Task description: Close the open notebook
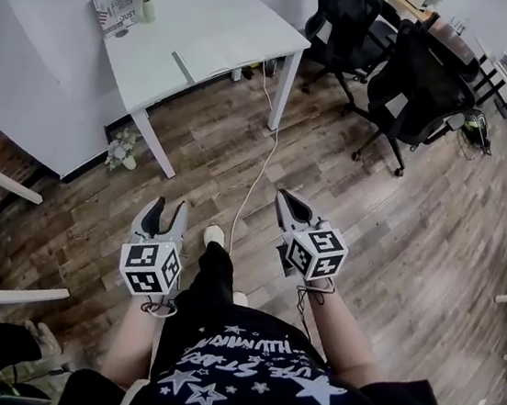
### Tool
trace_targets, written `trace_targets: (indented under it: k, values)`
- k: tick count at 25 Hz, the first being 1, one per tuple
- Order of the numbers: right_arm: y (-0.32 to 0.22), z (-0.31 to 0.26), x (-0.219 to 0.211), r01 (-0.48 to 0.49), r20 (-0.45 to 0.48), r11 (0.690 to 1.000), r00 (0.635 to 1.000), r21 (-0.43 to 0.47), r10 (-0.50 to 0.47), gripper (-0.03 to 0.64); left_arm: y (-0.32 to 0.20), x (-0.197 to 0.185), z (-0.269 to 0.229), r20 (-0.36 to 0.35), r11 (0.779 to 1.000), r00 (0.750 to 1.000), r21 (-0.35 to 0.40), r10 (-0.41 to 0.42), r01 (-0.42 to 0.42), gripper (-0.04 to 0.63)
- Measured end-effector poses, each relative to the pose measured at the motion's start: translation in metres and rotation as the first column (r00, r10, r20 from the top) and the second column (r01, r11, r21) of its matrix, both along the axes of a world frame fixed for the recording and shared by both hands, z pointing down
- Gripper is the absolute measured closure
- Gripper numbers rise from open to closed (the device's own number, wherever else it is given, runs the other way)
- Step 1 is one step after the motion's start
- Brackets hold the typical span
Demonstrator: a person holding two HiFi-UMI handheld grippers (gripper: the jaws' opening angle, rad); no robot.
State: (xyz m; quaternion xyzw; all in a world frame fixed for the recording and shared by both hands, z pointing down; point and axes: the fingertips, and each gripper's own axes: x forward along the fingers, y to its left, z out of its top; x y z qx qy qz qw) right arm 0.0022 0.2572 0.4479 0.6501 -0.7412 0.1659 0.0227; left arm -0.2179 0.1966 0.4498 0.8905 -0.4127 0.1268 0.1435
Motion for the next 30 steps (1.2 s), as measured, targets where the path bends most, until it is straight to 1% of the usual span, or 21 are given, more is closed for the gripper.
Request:
trace_targets:
  k: [4,6,8,12,16,18,21,23,27,30]
  values:
    - [-0.034,0.005,0.010,-0.002,-0.011,1.000,1.000,-0.019,0.002,0.615,-0.036,0.013,0.015,-0.021,0.998,1.000,-0.052,0.018,-0.019,0.310]
    - [-0.056,0.008,0.018,-0.008,-0.010,1.000,1.000,-0.029,0.008,0.614,-0.060,0.020,0.020,-0.043,0.997,0.999,-0.077,0.022,-0.025,0.285]
    - [-0.083,0.011,0.027,-0.016,-0.016,0.999,1.000,-0.036,0.016,0.615,-0.088,0.027,0.025,-0.052,0.995,0.998,-0.094,0.023,-0.028,0.275]
    - [-0.145,0.012,0.050,-0.052,-0.013,0.998,0.999,-0.047,0.052,0.615,-0.146,0.044,0.032,-0.036,0.992,0.999,-0.119,0.037,-0.041,0.270]
    - [-0.206,0.006,0.067,-0.068,-0.026,0.996,0.997,-0.055,0.066,0.615,-0.202,0.055,0.036,-0.044,0.989,0.998,-0.145,0.035,-0.041,0.272]
    - [-0.233,0.003,0.070,-0.068,-0.030,0.996,0.997,-0.058,0.066,0.614,-0.229,0.056,0.041,-0.059,0.983,0.998,-0.182,0.022,-0.032,0.272]
    - [-0.273,-0.002,0.074,-0.068,-0.036,0.996,0.997,-0.062,0.066,0.614,-0.267,0.056,0.050,-0.094,0.966,0.996,-0.258,-0.007,-0.017,0.272]
    - [-0.296,-0.006,0.075,-0.068,-0.031,0.996,0.997,-0.057,0.066,0.614,-0.287,0.057,0.052,-0.105,0.960,0.994,-0.278,-0.012,-0.018,0.272]
    - [-0.328,-0.011,0.073,-0.054,-0.043,0.997,0.998,-0.050,0.051,0.614,-0.314,0.062,0.051,-0.111,0.956,0.994,-0.291,-0.008,-0.025,0.272]
    - [-0.343,-0.008,0.073,-0.054,-0.039,0.997,0.998,-0.055,0.052,0.614,-0.328,0.067,0.055,-0.141,0.941,0.990,-0.336,-0.022,-0.027,0.272]
